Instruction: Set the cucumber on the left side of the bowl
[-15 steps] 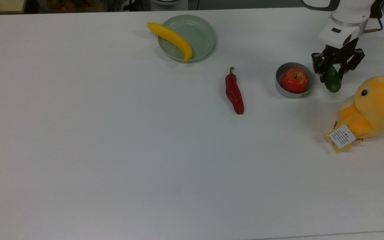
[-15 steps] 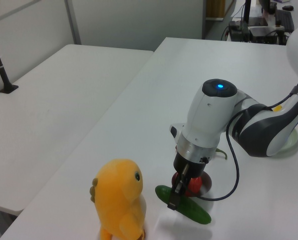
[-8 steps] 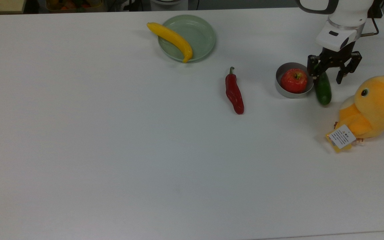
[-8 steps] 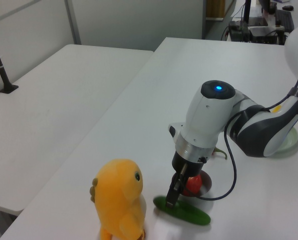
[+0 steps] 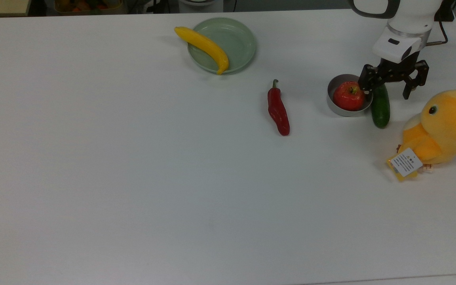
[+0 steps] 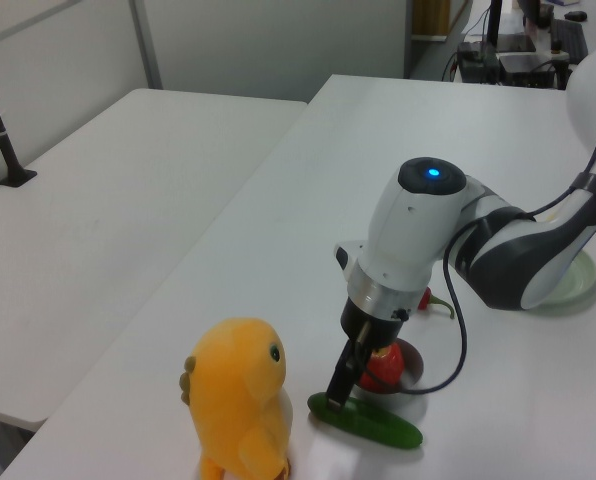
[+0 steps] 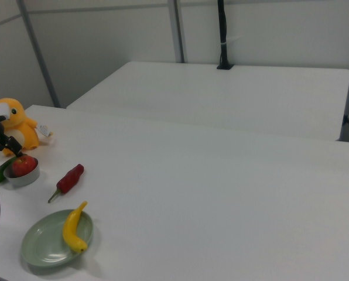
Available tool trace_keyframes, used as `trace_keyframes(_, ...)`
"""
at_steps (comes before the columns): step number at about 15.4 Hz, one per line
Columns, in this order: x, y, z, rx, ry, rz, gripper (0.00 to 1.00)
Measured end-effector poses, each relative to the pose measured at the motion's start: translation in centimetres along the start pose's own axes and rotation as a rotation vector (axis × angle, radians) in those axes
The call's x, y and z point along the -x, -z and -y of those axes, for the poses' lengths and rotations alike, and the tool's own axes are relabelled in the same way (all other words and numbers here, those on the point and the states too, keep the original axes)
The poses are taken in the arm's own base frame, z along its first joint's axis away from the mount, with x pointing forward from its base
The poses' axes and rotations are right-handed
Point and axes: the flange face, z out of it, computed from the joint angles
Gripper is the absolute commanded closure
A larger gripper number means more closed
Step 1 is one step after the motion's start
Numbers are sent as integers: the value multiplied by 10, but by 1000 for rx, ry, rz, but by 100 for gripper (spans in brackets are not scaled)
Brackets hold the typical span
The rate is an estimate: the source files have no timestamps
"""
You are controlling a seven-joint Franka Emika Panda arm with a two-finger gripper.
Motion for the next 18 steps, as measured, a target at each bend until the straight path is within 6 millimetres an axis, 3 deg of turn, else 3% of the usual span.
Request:
trace_keyframes(3, -28, 23, -26, 8, -2, -20, 0)
trace_keyframes(6, -54, 60, -53, 10, -8, -29, 0)
trace_keyframes(10, -80, 96, -95, 60, -28, -43, 0)
trace_keyframes(11, -84, 104, -112, 81, -2, -44, 0)
trace_keyframes(16, -67, 137, -189, 204, 49, 139, 0)
trace_keyframes(18, -77, 175, -252, 180, 11, 211, 0)
